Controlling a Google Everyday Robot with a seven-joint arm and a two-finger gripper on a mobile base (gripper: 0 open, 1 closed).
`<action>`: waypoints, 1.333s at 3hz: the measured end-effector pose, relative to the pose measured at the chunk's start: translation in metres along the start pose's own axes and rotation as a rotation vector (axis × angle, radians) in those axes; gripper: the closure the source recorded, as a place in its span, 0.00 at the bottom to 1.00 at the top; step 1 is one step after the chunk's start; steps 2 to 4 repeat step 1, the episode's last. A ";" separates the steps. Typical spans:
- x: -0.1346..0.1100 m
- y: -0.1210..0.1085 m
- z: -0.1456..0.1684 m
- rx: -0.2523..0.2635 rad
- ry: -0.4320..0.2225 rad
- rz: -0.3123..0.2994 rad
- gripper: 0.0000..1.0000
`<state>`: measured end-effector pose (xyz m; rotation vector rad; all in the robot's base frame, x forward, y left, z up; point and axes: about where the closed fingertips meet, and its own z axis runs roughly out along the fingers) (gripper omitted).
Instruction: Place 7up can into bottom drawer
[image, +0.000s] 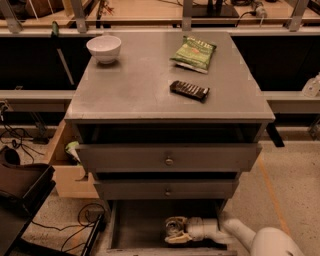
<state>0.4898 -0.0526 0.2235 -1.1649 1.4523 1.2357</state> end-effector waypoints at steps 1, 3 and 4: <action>0.000 0.001 0.002 -0.003 -0.002 0.001 0.00; 0.000 0.001 0.002 -0.003 -0.002 0.001 0.00; 0.000 0.001 0.002 -0.003 -0.002 0.001 0.00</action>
Offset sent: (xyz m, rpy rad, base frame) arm 0.0000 0.0000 0.0000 0.0000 0.0000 0.0000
